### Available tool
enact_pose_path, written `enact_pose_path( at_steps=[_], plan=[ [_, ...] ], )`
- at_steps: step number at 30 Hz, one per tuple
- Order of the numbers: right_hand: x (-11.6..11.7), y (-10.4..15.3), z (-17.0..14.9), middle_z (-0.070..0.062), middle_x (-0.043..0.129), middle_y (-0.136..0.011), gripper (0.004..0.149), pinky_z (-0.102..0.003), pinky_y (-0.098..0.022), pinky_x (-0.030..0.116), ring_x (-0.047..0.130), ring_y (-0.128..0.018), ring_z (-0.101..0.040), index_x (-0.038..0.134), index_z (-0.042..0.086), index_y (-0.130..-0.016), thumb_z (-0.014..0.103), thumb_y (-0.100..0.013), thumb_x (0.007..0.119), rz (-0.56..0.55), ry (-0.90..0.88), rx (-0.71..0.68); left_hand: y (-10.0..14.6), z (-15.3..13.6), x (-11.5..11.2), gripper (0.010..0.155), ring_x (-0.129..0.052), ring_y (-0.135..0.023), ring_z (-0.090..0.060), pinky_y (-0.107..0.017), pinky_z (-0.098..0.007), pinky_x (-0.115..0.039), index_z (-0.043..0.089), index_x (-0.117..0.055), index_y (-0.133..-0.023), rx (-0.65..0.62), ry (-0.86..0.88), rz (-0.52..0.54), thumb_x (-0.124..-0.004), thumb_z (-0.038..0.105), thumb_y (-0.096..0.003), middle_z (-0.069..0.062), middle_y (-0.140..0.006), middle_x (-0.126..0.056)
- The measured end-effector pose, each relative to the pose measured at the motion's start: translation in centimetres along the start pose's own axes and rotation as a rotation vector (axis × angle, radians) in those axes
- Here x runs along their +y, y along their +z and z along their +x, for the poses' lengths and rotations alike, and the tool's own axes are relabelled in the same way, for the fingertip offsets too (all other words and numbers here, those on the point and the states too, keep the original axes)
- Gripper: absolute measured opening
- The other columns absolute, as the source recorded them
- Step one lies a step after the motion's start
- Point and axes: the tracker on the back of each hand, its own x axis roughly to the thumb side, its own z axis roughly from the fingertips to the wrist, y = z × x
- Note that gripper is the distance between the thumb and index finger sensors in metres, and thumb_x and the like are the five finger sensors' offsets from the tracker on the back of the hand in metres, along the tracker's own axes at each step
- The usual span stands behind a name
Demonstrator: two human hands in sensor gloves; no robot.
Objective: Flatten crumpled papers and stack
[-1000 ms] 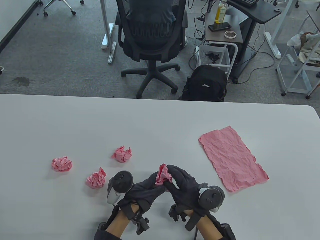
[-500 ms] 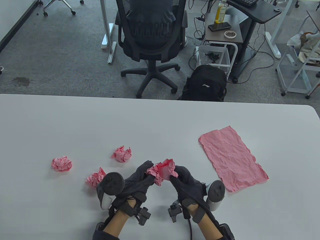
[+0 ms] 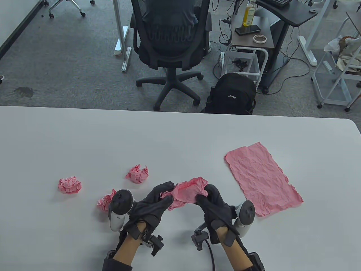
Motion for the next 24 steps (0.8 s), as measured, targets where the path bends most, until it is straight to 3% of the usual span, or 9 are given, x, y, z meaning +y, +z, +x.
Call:
enact_pose_path(
  at_steps=[4, 6, 10, 12, 14, 16, 19, 22, 24],
  plan=[
    [-0.8, -0.1, -0.1, -0.012, 0.094, -0.071, 0.042, -0.056, -0.045, 0.075, 0.096, -0.057, -0.036, 0.073, 0.013, -0.087, 0.027, -0.050, 0.083, -0.031, 0.132, 0.106, -0.1, -0.5, 0.0, 0.051, -0.089, -0.088, -0.018, -0.076, -0.049, -0.066, 0.037, -0.060, -0.109, -0.011, 0.120, -0.037, -0.066, 0.053, -0.0601, 0.006, -0.100, -0.072],
    [-0.9, 0.0, -0.1, -0.015, 0.091, -0.075, 0.044, -0.058, -0.047, 0.072, 0.093, -0.060, -0.040, 0.071, 0.012, -0.089, 0.029, -0.051, 0.082, -0.013, 0.171, 0.134, 0.0, -0.2, 0.1, 0.051, -0.089, -0.085, -0.018, -0.076, -0.048, -0.066, 0.038, -0.060, -0.109, -0.006, 0.006, -0.002, -0.066, 0.052, -0.0601, 0.007, -0.098, -0.072],
    [-0.8, 0.0, 1.4, -0.023, 0.055, -0.105, 0.070, -0.066, -0.060, 0.052, 0.056, -0.091, -0.052, 0.045, 0.017, -0.105, 0.035, -0.051, 0.085, -0.002, 0.261, -0.079, 0.5, 1.0, 0.7, 0.050, -0.092, -0.079, -0.018, -0.074, -0.050, -0.068, 0.036, -0.065, -0.107, -0.037, -0.323, 0.142, -0.068, 0.051, -0.0584, 0.006, -0.093, -0.077],
    [-0.2, -0.1, 3.0, -0.019, 0.045, -0.111, 0.075, -0.069, -0.064, 0.042, 0.043, -0.098, -0.052, 0.041, 0.024, -0.108, 0.037, -0.050, 0.087, 0.098, 0.481, -0.243, 0.3, 1.5, 0.5, 0.050, -0.091, -0.080, -0.019, -0.075, -0.051, -0.067, 0.038, -0.067, -0.106, -0.075, -0.444, 0.093, -0.069, 0.050, -0.0577, 0.006, -0.094, -0.076],
    [0.8, 0.1, 3.8, -0.017, 0.041, -0.115, 0.081, -0.071, -0.066, 0.035, 0.034, -0.102, -0.050, 0.040, 0.026, -0.110, 0.045, -0.048, 0.089, 0.226, 0.714, -0.279, 0.1, 1.9, 0.0, 0.049, -0.089, -0.084, -0.019, -0.076, -0.052, -0.064, 0.040, -0.066, -0.106, -0.111, -0.465, 0.012, -0.069, 0.049, -0.0578, 0.006, -0.096, -0.074],
    [1.7, 0.4, 3.4, -0.018, 0.044, -0.115, 0.080, -0.073, -0.066, 0.035, 0.035, -0.102, -0.051, 0.044, 0.024, -0.110, 0.054, -0.048, 0.085, 0.321, 0.864, -0.177, 0.1, 2.1, -0.7, 0.049, -0.088, -0.085, -0.019, -0.077, -0.053, -0.064, 0.041, -0.067, -0.106, -0.143, -0.397, -0.006, -0.069, 0.049, -0.0574, 0.007, -0.096, -0.074],
    [2.0, 0.6, 2.5, -0.019, 0.059, -0.108, 0.046, -0.071, -0.063, 0.047, 0.054, -0.096, -0.051, 0.074, 0.023, -0.092, 0.036, -0.050, 0.086, 0.215, 0.696, -0.229, -0.1, 2.1, -1.4, 0.054, -0.091, -0.079, -0.020, -0.075, -0.053, -0.065, 0.039, -0.064, -0.109, -0.138, -0.343, -0.072, -0.072, 0.052, -0.0570, 0.005, -0.093, -0.078],
    [1.6, 0.4, 3.1, -0.020, 0.063, -0.105, 0.041, -0.065, -0.060, 0.059, 0.067, -0.089, -0.049, 0.077, 0.020, -0.088, 0.030, -0.049, 0.086, 0.208, 0.539, -0.255, 0.1, 1.5, -0.7, 0.063, -0.100, -0.057, -0.017, -0.067, -0.048, -0.075, 0.029, -0.065, -0.108, -0.061, -0.470, 0.065, -0.075, 0.058, -0.0528, 0.007, -0.073, -0.090],
    [1.3, 0.4, 3.5, -0.018, 0.079, -0.094, 0.041, -0.059, -0.054, 0.070, 0.084, -0.075, -0.044, 0.076, 0.020, -0.087, 0.026, -0.048, 0.087, 0.167, 0.502, -0.281, -0.1, 1.0, -0.3, 0.067, -0.101, -0.055, -0.018, -0.066, -0.049, -0.075, 0.025, -0.063, -0.109, -0.029, -0.427, 0.035, -0.077, 0.058, -0.0519, 0.006, -0.072, -0.091]
  ],
)
